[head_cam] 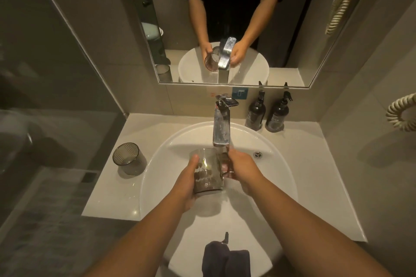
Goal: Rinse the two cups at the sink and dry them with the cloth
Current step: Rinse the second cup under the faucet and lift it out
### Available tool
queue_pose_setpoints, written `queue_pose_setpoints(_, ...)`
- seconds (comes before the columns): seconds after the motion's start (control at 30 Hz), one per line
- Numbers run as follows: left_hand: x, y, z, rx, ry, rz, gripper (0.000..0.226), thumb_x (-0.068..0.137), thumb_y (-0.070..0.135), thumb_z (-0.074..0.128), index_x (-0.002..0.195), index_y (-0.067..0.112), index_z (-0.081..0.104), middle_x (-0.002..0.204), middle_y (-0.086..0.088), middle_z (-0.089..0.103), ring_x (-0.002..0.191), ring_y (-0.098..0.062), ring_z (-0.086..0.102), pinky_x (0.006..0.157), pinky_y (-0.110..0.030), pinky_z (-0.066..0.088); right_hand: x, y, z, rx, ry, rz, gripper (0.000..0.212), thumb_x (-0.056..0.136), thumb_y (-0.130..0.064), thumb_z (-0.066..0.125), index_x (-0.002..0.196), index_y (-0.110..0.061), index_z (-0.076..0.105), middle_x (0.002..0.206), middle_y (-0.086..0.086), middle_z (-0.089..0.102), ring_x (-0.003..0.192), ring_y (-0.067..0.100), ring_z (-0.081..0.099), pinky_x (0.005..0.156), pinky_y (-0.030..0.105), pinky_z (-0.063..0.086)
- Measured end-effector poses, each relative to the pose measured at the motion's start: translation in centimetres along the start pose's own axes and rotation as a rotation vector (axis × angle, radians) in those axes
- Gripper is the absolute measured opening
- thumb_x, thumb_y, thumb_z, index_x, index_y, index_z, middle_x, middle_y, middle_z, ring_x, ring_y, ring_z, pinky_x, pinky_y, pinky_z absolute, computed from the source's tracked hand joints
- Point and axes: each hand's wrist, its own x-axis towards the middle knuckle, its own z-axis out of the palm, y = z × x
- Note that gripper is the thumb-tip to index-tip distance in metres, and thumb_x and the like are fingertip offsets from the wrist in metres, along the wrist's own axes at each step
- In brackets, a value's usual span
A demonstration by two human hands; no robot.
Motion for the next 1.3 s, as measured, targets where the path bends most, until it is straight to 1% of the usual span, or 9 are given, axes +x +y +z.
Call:
queue_pose_setpoints(0.17, -0.4, 0.4, -1.3, 0.087, 0.086, 0.091, 0.044, 0.096, 0.055, 0.05, 0.111, 0.016, 0.064, 0.108, -0.015, 0.069, 0.093, -0.029, 0.069, 0.099, -0.055, 0.052, -0.6, -5.6, -2.2, -0.159, 0.363, -0.331, 0.041, 0.101, -0.043, 0.037, 0.121, -0.014, 0.058, 0.119, 0.009, 0.062, 0.111, 0.027, 0.057, 0.096, 0.041, 0.044)
queue_pose_setpoints(0.27, -0.8, 0.6, -2.2, 0.174, 0.15, 0.15, 0.042, 0.093, 0.059, 0.053, 0.11, 0.021, 0.059, 0.114, -0.014, 0.068, 0.098, -0.027, 0.069, 0.097, -0.05, 0.054, -0.9, -9.6, -2.3, -0.451, 0.3, -0.679, 0.048, 0.1, -0.042, 0.041, 0.143, -0.02, 0.04, 0.145, 0.002, 0.045, 0.132, 0.018, 0.042, 0.108, 0.035, 0.034)
queue_pose_setpoints(0.37, -1.6, 0.9, -2.7, 0.204, 0.174, 0.16, 0.041, 0.09, 0.062, 0.052, 0.111, 0.027, 0.057, 0.113, -0.009, 0.067, 0.098, -0.025, 0.069, 0.096, -0.049, 0.054, -0.4, -10.8, -1.6, -0.957, 0.194, -0.872, 0.039, 0.099, -0.042, 0.039, 0.131, -0.022, 0.051, 0.137, 0.001, 0.052, 0.128, 0.024, 0.043, 0.111, 0.043, 0.033)
queue_pose_setpoints(0.5, -2.9, 1.5, -3.0, 0.228, 0.153, 0.189, 0.035, 0.096, 0.056, 0.049, 0.114, 0.026, 0.055, 0.115, -0.009, 0.064, 0.094, -0.022, 0.068, 0.084, -0.042, 0.057, -0.9, -9.0, -1.5, -1.181, 0.283, -0.93, 0.041, 0.102, -0.028, 0.041, 0.14, -0.015, 0.048, 0.148, 0.006, 0.044, 0.14, 0.027, 0.033, 0.116, 0.035, 0.021)
queue_pose_setpoints(0.67, -4.4, 1.9, -3.3, 0.266, 0.124, 0.242, 0.033, 0.097, 0.052, 0.052, 0.116, 0.024, 0.053, 0.112, -0.006, 0.062, 0.093, -0.021, 0.066, 0.078, -0.04, 0.056, -2.0, -5.9, -1.2, -1.313, 0.297, -0.883, 0.046, 0.098, -0.027, 0.048, 0.142, -0.011, 0.045, 0.154, 0.011, 0.035, 0.143, 0.034, 0.029, 0.114, 0.048, 0.027)
queue_pose_setpoints(0.9, -6.8, 2.3, -4.4, 0.438, 0.133, 0.37, 0.086, 0.073, 0.056, 0.068, 0.145, 0.022, 0.034, 0.118, -0.001, 0.059, 0.102, -0.016, 0.062, 0.087, -0.035, 0.052, -3.1, -6.2, -1.2, -1.303, 0.264, -0.757, 0.052, 0.096, -0.034, 0.049, 0.146, -0.021, 0.037, 0.161, 0.005, 0.018, 0.149, 0.031, 0.01, 0.117, 0.053, 0.014)
queue_pose_setpoints(1.03, -8.7, 2.7, -5.6, 0.531, 0.094, 0.458, 0.077, 0.074, 0.046, 0.076, 0.139, 0.031, 0.035, 0.127, 0.005, 0.054, 0.111, -0.006, 0.059, 0.088, -0.021, 0.05, -5.9, -3.2, 0.7, -1.106, 0.396, -0.897, 0.047, 0.088, -0.019, 0.059, 0.135, -0.014, 0.053, 0.154, 0.013, 0.033, 0.145, 0.035, 0.024, 0.116, 0.05, 0.017)
queue_pose_setpoints(1.13, -10.4, 3.2, -6.8, 0.646, 0.07, 0.513, 0.081, 0.069, 0.043, 0.079, 0.137, 0.039, 0.034, 0.131, 0.015, 0.052, 0.122, 0.009, 0.05, 0.101, -0.019, 0.042, -7.4, -1.6, 2.6, -0.915, 0.111, -0.787, 0.05, 0.09, -0.02, 0.059, 0.14, -0.019, 0.048, 0.151, 0.005, 0.04, 0.138, 0.024, 0.037, 0.115, 0.042, 0.03)
queue_pose_setpoints(1.3, -14.1, 3.6, -10.2, 0.805, 0.046, 0.572, 0.088, 0.073, 0.027, 0.083, 0.142, 0.04, 0.029, 0.136, 0.023, 0.048, 0.121, 0.021, 0.043, 0.095, 0.0, 0.033, -8.9, -2.6, 5.7, -0.693, -0.4, -0.526, 0.041, 0.091, -0.023, 0.062, 0.13, -0.031, 0.055, 0.12, -0.007, 0.064, 0.101, 0.013, 0.064, 0.094, 0.035, 0.051)
